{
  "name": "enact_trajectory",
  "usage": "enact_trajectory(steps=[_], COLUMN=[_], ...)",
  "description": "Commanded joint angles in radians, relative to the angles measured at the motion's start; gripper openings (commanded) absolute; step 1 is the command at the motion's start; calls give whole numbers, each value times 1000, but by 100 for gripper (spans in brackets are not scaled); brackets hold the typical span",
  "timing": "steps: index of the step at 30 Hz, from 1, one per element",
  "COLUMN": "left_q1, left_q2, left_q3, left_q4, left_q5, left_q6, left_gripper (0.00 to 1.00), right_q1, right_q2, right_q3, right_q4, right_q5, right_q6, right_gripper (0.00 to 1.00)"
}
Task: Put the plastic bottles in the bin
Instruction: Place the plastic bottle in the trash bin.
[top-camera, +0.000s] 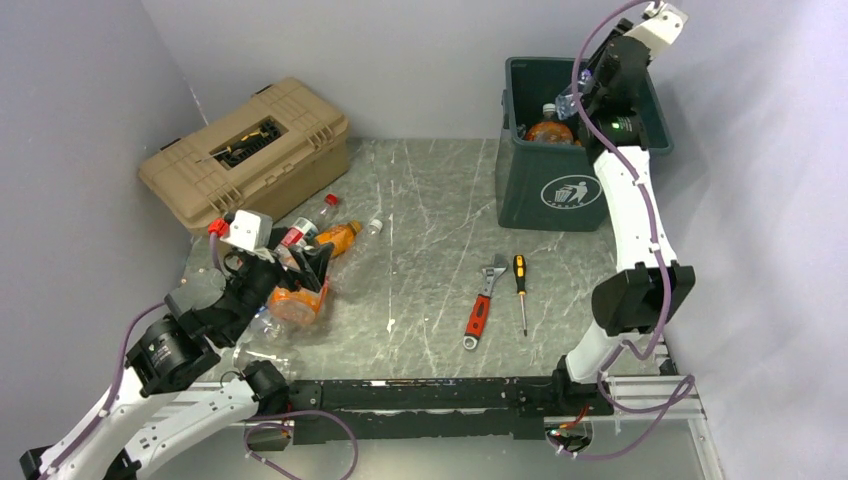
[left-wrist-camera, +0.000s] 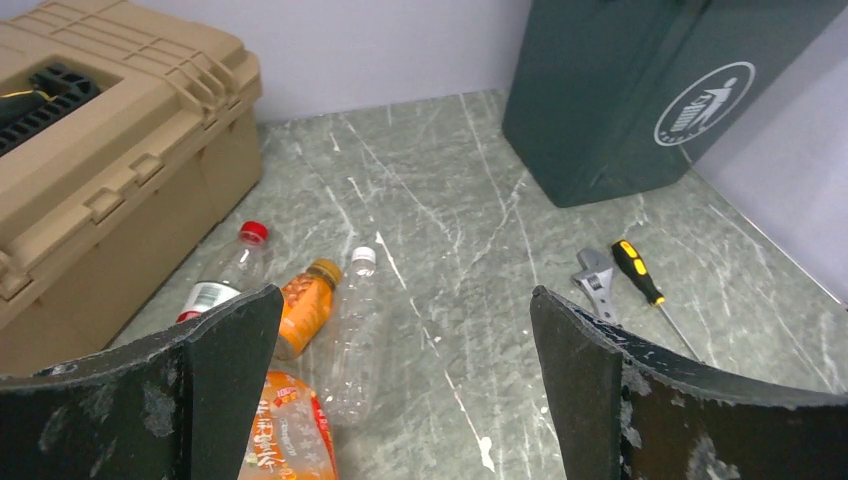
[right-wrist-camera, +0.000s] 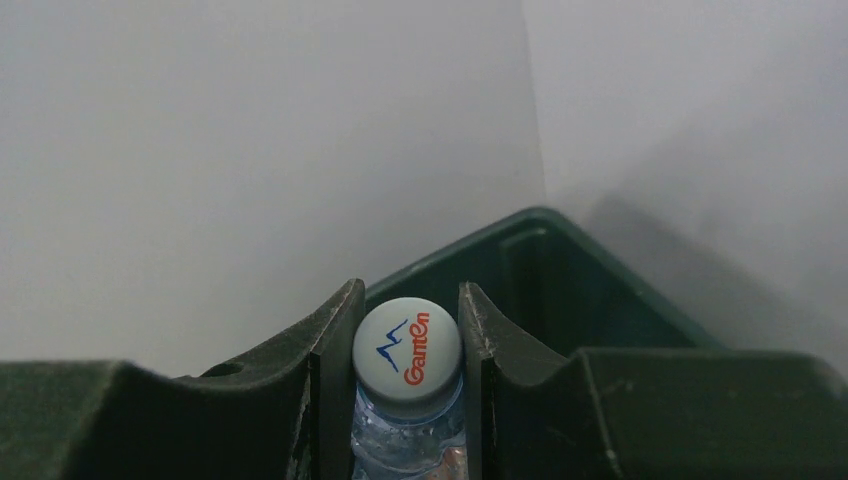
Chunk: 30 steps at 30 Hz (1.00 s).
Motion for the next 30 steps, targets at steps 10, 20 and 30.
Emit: enact_trajectory(steps=[10,20,30], left_q1=[0,1,1], left_q2=[-11,-18,28], left_q3=[-32,-58,-75], left_q4=[4,11,19], left_q5=[-188,-203,-320], left_q6=[39,6,-32], left_gripper=[99,99,99], right_q1=[-8,52,405], right_q2=[62,-220,-639], right_q3=[-21,-235,-683], right_q4=[-103,147,286], right_q5=[-116,-247,-500], right_q6=[103,94,230], right_gripper=[72,84,84])
